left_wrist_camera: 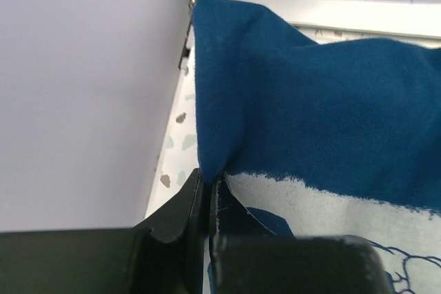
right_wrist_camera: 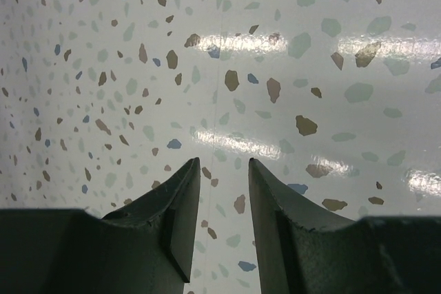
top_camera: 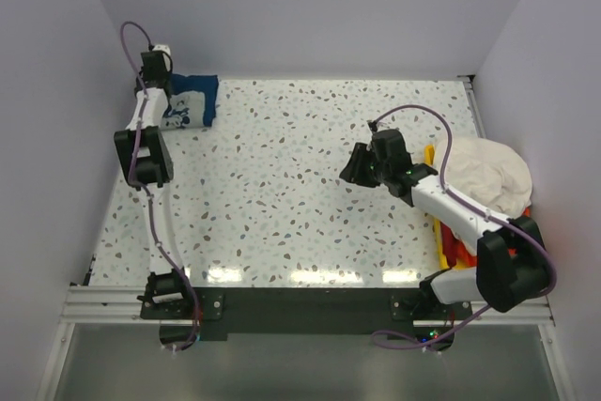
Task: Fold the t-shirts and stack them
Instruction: Neatly place the folded tshirt to the corner, then reset both grippers
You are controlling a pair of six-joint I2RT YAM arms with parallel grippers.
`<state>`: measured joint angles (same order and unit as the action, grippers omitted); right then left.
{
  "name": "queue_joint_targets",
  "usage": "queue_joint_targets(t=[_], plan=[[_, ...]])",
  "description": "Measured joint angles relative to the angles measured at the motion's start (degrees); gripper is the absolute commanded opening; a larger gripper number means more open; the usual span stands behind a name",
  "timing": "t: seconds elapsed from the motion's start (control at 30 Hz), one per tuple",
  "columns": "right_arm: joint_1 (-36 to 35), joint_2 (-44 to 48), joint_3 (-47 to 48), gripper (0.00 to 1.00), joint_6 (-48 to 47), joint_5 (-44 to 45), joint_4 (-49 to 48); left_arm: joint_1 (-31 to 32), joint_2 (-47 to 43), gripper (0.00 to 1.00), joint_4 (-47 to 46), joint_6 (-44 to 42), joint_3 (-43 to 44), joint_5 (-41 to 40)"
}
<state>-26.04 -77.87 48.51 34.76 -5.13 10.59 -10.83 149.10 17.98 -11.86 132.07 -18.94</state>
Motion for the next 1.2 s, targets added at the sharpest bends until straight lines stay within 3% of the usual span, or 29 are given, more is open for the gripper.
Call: queue_joint_targets(t=[0.23,0.33,0.43,0.47,0.53,0.6,0.63,0.97,1.2], plan=[[0.00,-0.94,0.00,0.38,0.00,0.09,-0.55,-0.44,0.00,0.00,-1.42,-0.37,1.22,2.10],[0.00,-1.29,0.00,0.38,-0.02,0.09,-0.92,-0.55,0.00,0.05,-1.62,-0.37,1.22,2.73],[0.00,-1.66,0.00,0.39,-0.07,0.09,-0.92,-0.68,0.00,0.19,-1.84,-0.37,1.22,3.10],[0.00,-1.66,0.00,0.39,-0.11,0.09,-0.87,-0.72,0.00,0.30,-1.90,-0.26,1.22,3.04],[0.00,-1.66,0.09,0.40,-0.24,0.09,-0.85,-0.72,-0.07,0.41,-2.29,0.31,1.20,1.90],[0.00,-1.66,0.15,0.40,-0.31,0.13,-0.76,-0.72,-0.61,0.65,-3.17,1.14,0.57,-0.02],[0.00,-1.66,0.20,0.41,-0.33,0.20,-0.72,-0.72,-1.81,0.99,-4.07,2.08,-1.49,-1.49],[0.00,0.46,0.46,0.44,-1.20,2.40,0.85,0.31,-21.14,1.00,-5.57,15.37,-16.33,-4.59],[0.00,3.93,1.38,0.45,-1.77,3.13,2.38,10.05,-39.01,1.00,-8.26,25.49,-31.17,-1.95]])
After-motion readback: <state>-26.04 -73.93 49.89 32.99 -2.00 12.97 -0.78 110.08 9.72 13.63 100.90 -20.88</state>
